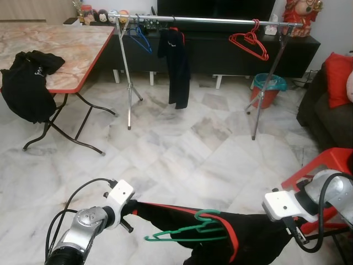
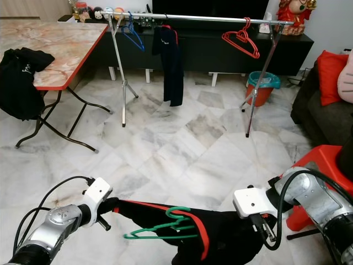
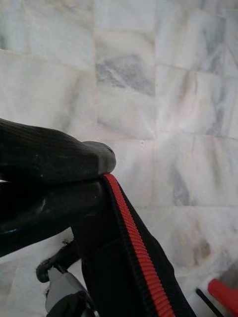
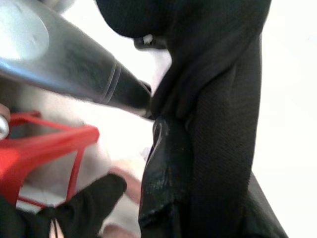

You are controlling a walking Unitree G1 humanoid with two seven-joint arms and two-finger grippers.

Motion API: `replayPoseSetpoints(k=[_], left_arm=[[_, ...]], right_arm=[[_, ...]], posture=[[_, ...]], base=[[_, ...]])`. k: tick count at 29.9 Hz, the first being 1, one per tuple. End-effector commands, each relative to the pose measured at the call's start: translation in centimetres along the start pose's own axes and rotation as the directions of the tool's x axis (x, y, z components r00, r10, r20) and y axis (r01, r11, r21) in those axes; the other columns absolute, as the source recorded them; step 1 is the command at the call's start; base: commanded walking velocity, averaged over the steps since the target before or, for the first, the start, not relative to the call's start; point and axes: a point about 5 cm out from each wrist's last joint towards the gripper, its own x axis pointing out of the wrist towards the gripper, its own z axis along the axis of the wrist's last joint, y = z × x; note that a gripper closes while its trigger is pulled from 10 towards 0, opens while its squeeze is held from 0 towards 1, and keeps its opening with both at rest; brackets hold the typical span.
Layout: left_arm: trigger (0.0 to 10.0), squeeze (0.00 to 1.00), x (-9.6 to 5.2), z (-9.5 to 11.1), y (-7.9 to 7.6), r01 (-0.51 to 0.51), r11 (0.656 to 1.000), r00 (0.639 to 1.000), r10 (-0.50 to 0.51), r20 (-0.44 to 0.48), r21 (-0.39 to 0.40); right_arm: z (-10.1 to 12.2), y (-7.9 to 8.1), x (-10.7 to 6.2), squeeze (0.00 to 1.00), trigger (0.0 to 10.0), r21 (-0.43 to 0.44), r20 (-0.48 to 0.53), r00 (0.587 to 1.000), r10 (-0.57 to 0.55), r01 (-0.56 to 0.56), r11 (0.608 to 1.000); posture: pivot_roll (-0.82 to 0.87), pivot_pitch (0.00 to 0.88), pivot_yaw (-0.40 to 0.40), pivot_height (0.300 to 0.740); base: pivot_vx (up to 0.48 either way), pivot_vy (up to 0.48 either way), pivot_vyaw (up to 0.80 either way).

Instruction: Hang hanger

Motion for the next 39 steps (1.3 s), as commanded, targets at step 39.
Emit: replayPoseSetpoints(k=[39], left_arm=[[0.0, 0.00, -1.0, -1.8, 1.3, -0.067, 0.998, 0.993, 0.066, -0.095, -0.002]], right_arm=[[-1.1, -1.7, -1.3, 0.00, 10.0, 0.013, -0.138, 0.977, -0.160, 0.163, 0.987]], posture=[[-0.03, 0.000, -0.022, 0.740]], base=[[0.000, 0.000, 0.00]])
